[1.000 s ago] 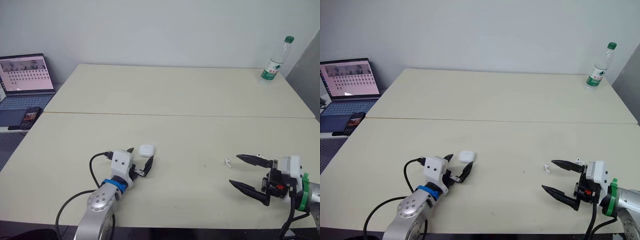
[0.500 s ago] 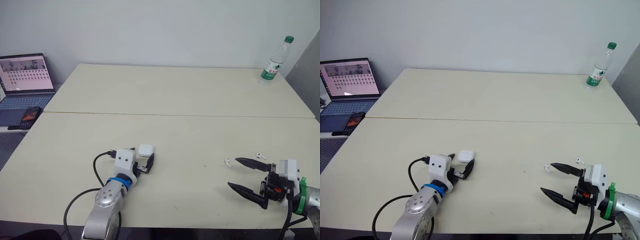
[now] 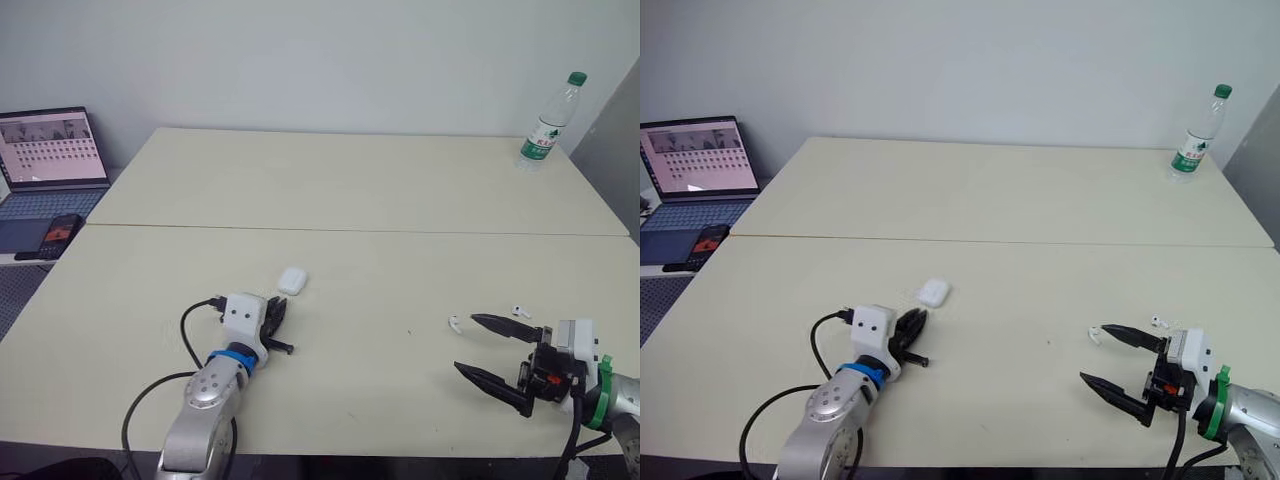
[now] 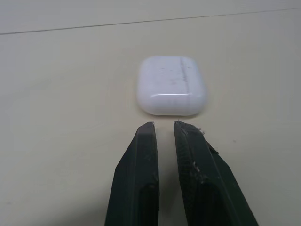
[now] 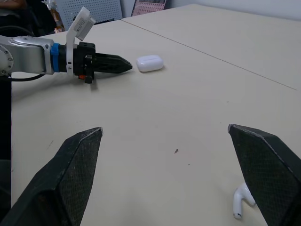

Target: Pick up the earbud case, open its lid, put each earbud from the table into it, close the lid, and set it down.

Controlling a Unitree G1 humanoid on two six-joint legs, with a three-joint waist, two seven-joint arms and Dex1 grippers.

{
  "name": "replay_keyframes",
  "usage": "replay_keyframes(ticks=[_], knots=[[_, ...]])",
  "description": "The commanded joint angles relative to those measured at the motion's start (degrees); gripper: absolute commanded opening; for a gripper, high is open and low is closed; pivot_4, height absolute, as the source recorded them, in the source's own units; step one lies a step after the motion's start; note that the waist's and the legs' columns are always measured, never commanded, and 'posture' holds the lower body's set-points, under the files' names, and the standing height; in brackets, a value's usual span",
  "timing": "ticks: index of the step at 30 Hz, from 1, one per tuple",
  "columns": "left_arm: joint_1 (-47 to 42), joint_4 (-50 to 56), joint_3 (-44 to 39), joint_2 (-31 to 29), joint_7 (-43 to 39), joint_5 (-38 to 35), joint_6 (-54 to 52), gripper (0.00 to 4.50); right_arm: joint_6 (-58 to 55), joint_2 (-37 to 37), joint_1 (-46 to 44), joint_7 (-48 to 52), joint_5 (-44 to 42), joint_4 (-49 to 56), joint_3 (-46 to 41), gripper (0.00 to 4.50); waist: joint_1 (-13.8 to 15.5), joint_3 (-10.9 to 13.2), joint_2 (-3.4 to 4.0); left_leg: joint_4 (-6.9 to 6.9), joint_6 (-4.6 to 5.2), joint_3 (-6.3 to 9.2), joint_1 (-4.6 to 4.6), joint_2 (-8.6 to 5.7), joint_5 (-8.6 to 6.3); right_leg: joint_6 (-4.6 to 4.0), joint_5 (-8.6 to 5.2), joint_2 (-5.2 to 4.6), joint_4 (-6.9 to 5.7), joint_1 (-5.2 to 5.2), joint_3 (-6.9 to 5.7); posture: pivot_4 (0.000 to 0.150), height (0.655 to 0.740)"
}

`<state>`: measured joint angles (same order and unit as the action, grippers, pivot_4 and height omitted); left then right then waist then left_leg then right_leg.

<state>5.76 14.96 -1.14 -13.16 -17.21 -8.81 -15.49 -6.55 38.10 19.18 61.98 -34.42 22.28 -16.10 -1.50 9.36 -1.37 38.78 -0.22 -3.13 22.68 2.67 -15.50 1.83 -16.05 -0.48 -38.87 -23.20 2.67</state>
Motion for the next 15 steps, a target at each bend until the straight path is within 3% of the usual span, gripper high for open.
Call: replay_keyframes(ticks=[1, 4, 7, 15], knots=[[1.22, 1.4, -1.12, -0.6, -3.35, -3.08, 2.35, 0.61, 0.91, 0.11, -0.57, -0.23, 0.35, 1.1, -0.31, 4.5, 0.01, 0.0, 0.0, 0.0, 0.0, -0.01, 0.0, -0.02, 0.0, 0.0, 0.0, 0.0, 0.0, 0.0, 0.0, 0.15, 0.7362], [2.69, 2.35, -3.1, -1.4, -6.53, -6.89, 2.29, 0.61, 1.01, -0.12, -0.48, -0.25, 0.45, 1.2, -0.35, 4.5, 0.01, 0.01, -0.02, 0.0, -0.01, -0.06, 0.03, -0.04, 0.0, 0.0, 0.0, -0.06, 0.04, 0.0, 0.01, 0.15, 0.7362], [2.4, 1.7, -6.0, -4.73, -12.75, -12.37, 1.36, 1.19, 1.04, -0.39, -0.37, -0.34, 0.51, 1.37, -0.27, 4.5, 0.01, 0.06, -0.1, -0.01, 0.0, 0.01, 0.03, -0.01, 0.0, -0.01, -0.01, -0.11, 0.04, -0.01, -0.03, 0.15, 0.7362], [-12.11, -17.44, -5.86, -17.59, -32.64, -13.43, 6.87, 3.86, 0.91, -0.48, -1.09, -0.69, 0.79, 1.31, -0.07, 4.5, 0.04, 0.06, -0.09, 0.01, 0.01, 0.01, -0.08, -0.02, 0.01, -0.37, -0.2, 0.21, -0.08, 0.01, -0.15, 0.15, 0.7362]])
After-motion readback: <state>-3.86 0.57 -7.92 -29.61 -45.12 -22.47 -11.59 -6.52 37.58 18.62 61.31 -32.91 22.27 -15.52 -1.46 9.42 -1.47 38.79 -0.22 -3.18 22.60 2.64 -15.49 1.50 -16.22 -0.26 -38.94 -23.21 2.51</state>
